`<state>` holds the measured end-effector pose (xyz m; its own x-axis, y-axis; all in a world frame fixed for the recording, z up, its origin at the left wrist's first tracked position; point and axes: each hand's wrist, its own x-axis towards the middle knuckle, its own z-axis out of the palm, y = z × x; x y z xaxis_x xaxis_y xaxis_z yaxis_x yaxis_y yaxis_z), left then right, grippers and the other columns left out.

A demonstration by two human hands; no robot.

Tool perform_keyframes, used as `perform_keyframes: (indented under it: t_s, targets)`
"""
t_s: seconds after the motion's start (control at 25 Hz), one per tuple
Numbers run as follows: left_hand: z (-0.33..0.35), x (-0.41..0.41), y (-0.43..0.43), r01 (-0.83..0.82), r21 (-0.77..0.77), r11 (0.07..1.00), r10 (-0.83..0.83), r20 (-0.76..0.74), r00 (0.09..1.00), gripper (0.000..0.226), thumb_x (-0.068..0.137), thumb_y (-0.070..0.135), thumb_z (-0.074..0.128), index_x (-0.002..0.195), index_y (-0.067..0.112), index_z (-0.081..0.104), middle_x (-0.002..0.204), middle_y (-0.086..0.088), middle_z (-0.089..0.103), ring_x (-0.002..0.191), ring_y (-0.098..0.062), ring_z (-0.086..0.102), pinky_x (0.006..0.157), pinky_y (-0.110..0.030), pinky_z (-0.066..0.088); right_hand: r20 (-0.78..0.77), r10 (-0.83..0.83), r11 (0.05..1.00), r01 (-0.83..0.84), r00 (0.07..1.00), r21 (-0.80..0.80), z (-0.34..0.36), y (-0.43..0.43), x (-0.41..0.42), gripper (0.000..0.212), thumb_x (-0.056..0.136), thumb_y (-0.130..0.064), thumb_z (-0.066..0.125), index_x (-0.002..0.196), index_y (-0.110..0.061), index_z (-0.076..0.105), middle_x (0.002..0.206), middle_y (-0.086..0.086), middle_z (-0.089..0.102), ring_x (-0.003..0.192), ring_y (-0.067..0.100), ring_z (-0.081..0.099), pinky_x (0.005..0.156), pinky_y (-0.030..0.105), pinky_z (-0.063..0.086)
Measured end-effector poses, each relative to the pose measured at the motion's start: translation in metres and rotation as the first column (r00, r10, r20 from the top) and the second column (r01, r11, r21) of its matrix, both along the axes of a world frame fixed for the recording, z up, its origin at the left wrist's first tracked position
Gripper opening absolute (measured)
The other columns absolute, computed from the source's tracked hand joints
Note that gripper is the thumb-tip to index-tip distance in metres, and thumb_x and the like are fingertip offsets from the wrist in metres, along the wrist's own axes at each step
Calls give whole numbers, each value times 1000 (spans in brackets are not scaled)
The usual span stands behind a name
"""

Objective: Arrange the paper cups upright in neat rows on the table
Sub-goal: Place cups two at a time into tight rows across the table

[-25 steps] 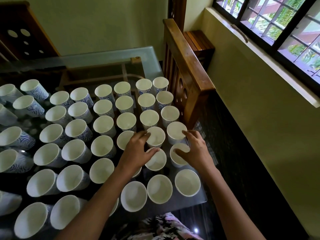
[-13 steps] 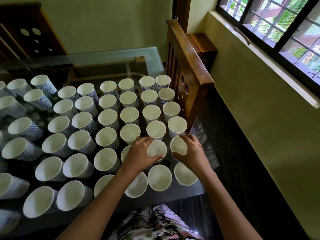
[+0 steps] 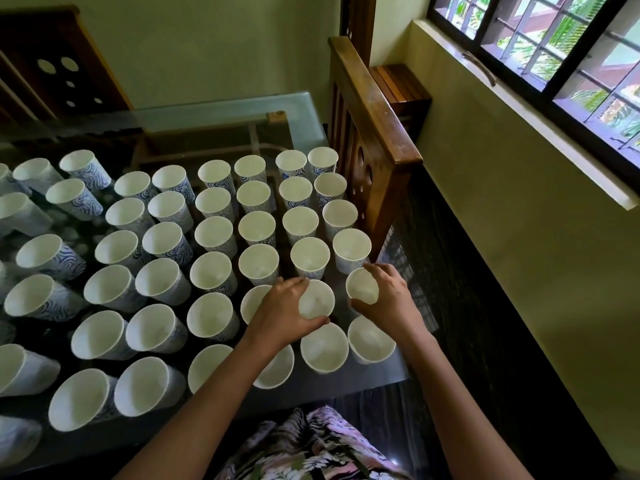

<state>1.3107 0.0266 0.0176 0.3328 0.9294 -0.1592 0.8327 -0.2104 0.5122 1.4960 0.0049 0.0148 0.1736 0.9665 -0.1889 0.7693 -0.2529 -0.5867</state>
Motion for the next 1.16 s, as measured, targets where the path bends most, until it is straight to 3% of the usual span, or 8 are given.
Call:
perform_keyframes:
  t_s: [0.44,0.68,0.92,1.16]
  targets:
    - [-2,-10,-3,72,-6,997,-72,-20,997,62,78,19,65,136,14,44,145,-5,40,132,-22,37,112,-35,28,7,-2,1000,2,1000,-2,4,-6,2,74,80,-31,72,143,-23,33,147,0,32,132,22,33,104,38,37]
    - [-6,-7,-3,71,-29,997,-71,-10,997,62,80,20,68,136,15,44,146,-4,38,135,-27,33,111,-42,29,-11,8,1000,-8,1000,-2,5,-5,3,74,80,-30,72,143,-22,33,147,0,32,132,22,33,105,38,36]
    - [-3,-6,-6,75,47,996,-76,8,997,61,78,17,70,134,12,46,144,-7,41,131,-24,40,114,-39,25,-32,0,1000,1,999,24,0,-6,5,75,79,-31,73,142,-21,35,145,1,35,131,22,35,105,39,37]
    - [-9,-6,-10,43,20,999,-44,33,998,55,78,23,69,130,16,53,143,-7,42,131,-27,39,110,-44,32,-37,-12,999,14,999,51,-6,-8,5,75,77,-32,74,141,-19,37,144,2,36,130,23,36,103,39,39]
